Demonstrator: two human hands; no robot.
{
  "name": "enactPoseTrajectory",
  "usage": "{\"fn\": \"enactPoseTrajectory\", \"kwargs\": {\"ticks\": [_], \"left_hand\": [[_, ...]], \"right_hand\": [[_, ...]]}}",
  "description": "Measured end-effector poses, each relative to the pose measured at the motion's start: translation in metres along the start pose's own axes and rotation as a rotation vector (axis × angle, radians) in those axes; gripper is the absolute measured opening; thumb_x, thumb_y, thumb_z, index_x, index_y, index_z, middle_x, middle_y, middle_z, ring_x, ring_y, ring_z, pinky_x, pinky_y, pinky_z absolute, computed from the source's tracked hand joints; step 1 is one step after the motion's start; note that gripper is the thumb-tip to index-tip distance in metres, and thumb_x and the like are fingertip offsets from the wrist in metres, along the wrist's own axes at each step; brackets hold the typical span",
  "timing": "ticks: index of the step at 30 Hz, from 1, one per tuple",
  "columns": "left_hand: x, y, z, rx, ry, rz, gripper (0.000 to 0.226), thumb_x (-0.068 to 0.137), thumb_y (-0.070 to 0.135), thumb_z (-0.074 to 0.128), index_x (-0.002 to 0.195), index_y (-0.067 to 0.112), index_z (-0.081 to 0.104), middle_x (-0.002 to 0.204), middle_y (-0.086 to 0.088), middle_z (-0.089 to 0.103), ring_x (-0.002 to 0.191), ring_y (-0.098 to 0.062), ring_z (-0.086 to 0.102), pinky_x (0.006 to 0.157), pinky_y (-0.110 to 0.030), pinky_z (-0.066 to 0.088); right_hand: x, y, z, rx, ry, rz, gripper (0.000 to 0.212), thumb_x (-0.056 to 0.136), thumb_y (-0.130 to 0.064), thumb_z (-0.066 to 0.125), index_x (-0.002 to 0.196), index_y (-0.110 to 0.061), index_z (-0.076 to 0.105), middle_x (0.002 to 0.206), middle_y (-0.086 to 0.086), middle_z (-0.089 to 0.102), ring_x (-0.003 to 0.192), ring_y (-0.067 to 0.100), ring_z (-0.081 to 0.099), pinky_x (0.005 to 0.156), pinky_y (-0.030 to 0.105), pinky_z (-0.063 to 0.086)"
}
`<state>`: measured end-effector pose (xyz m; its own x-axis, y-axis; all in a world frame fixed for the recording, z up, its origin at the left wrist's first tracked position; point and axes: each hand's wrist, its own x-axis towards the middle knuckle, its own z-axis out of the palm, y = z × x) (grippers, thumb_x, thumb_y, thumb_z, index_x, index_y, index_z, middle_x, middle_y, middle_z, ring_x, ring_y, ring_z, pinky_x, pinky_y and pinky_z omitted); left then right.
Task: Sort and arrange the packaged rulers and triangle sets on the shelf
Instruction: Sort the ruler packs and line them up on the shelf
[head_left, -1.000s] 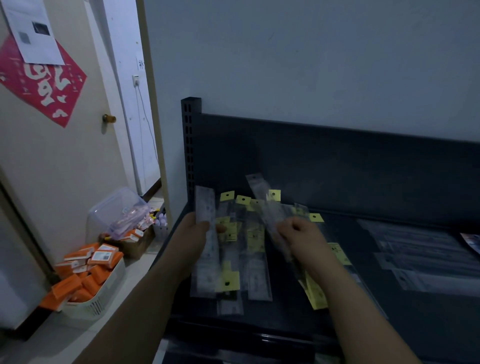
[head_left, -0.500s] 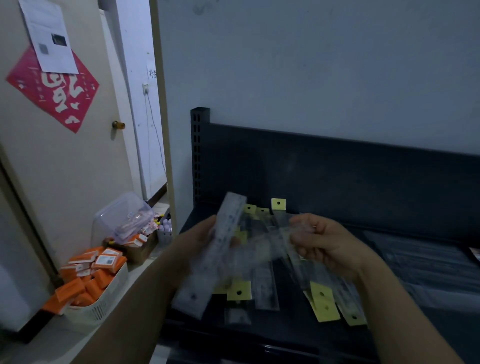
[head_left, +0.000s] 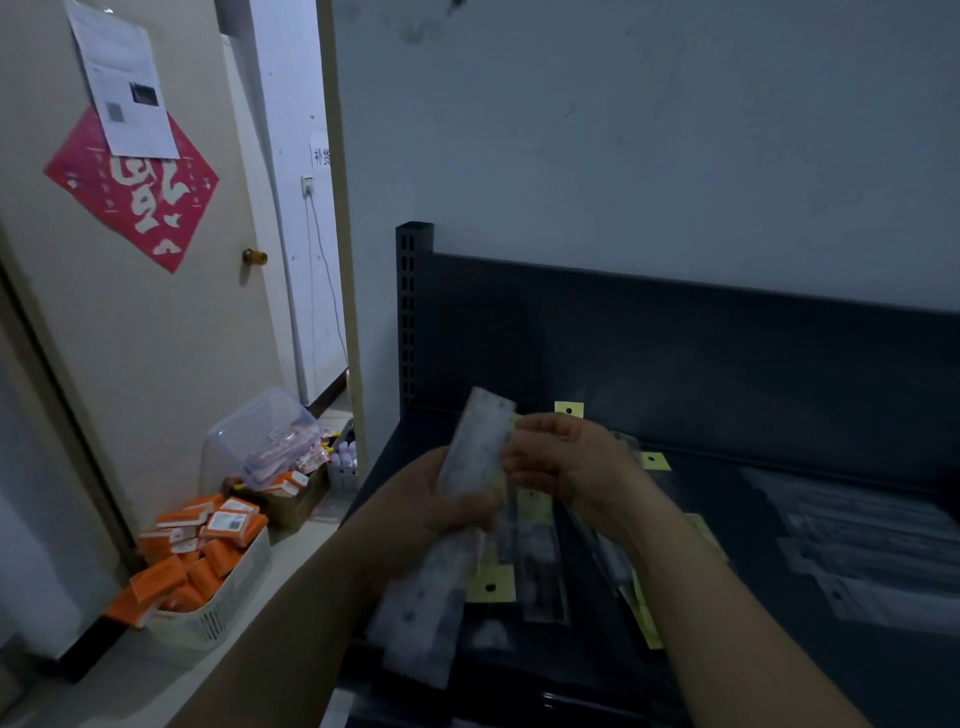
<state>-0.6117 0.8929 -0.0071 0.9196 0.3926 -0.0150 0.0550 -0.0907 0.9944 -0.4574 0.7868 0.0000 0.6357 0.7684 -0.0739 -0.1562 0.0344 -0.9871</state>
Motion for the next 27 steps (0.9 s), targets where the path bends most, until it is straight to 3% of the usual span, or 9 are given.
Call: {"fn": "enactPoseTrajectory", "kwargs": {"ticks": [2,4,9,12,14,17,20,23,27], "left_hand": [[0.005,-0.006,-0.008,-0.097,0.135,-0.064,0.022,0.087,0.011,0.061,0.109,0.011,0.056,0.086,-0.008,0.072,0.065,-0.011,0.068,0.058,-0.025,0.053],[0.012,-0.014,-0.019,-0.161,0.264,-0.117,0.023,0.091,0.007,0.057,0.114,0.005,0.053,0.091,-0.014,0.071,0.069,-0.017,0.069,0.056,-0.029,0.055],[0.022,-0.027,-0.024,-0.054,0.368,-0.16,0.024,0.092,0.007,0.056,0.114,0.015,0.052,0.101,-0.007,0.07,0.094,-0.022,0.066,0.08,-0.038,0.052],[0.023,-0.027,-0.022,-0.05,0.347,-0.174,0.022,0.093,0.007,0.054,0.113,0.016,0.053,0.105,-0.007,0.068,0.095,-0.019,0.064,0.075,-0.033,0.05],[0.024,-0.028,-0.024,-0.054,0.353,-0.171,0.015,0.093,0.006,0.054,0.107,0.012,0.057,0.102,-0.008,0.068,0.091,-0.02,0.064,0.073,-0.033,0.05],[0.023,-0.029,-0.027,-0.051,0.378,-0.172,0.011,0.092,0.011,0.057,0.102,0.014,0.06,0.103,-0.01,0.068,0.098,-0.026,0.063,0.089,-0.045,0.051],[0.024,-0.031,-0.03,-0.053,0.39,-0.184,0.016,0.094,0.011,0.054,0.11,0.015,0.057,0.103,-0.006,0.068,0.097,-0.023,0.063,0.086,-0.043,0.05],[0.023,-0.031,-0.031,-0.091,0.386,-0.185,0.02,0.093,0.009,0.054,0.113,0.013,0.057,0.103,-0.009,0.069,0.094,-0.022,0.065,0.075,-0.036,0.051],[0.021,-0.028,-0.028,-0.06,0.399,-0.173,0.01,0.093,0.01,0.056,0.097,0.018,0.059,0.094,-0.007,0.066,0.083,-0.017,0.062,0.066,-0.031,0.048]], "right_hand": [[0.003,0.005,-0.004,-0.14,0.117,-0.034,0.012,0.088,0.0,0.061,0.1,-0.001,0.059,0.083,0.014,0.066,0.067,0.018,0.065,0.058,0.022,0.056],[0.006,0.013,-0.012,-0.463,0.223,-0.015,0.007,0.089,0.0,0.059,0.093,-0.004,0.062,0.082,0.011,0.066,0.066,0.017,0.063,0.063,0.025,0.058],[0.007,0.031,-0.009,-0.625,0.136,0.137,0.008,0.082,0.002,0.068,0.078,-0.001,0.061,0.077,0.018,0.066,0.062,0.025,0.064,0.072,0.044,0.057],[0.007,0.033,-0.001,-0.739,0.124,0.095,0.021,0.074,-0.018,0.08,0.068,-0.008,0.062,0.071,0.017,0.068,0.06,0.02,0.063,0.063,0.036,0.057],[0.008,0.035,0.004,-0.859,0.152,0.059,0.038,0.067,-0.037,0.083,0.065,-0.014,0.054,0.061,0.01,0.06,0.052,0.017,0.055,0.051,0.031,0.045],[0.01,0.04,0.012,-1.009,0.194,0.03,0.056,0.06,-0.054,0.081,0.063,-0.018,0.038,0.052,-0.002,0.037,0.045,0.014,0.036,0.045,0.026,0.026],[0.014,0.04,0.014,-1.055,0.187,0.053,0.059,0.064,-0.057,0.078,0.058,-0.019,0.033,0.048,-0.003,0.031,0.042,0.014,0.031,0.045,0.027,0.023],[0.017,0.038,0.011,-0.996,0.147,0.08,0.052,0.07,-0.045,0.079,0.056,-0.017,0.037,0.051,0.0,0.036,0.045,0.016,0.036,0.049,0.028,0.028],[0.02,0.037,0.002,-0.79,0.157,0.128,0.036,0.072,-0.025,0.081,0.084,0.001,0.06,0.077,0.015,0.057,0.062,0.017,0.051,0.059,0.033,0.047]]}}
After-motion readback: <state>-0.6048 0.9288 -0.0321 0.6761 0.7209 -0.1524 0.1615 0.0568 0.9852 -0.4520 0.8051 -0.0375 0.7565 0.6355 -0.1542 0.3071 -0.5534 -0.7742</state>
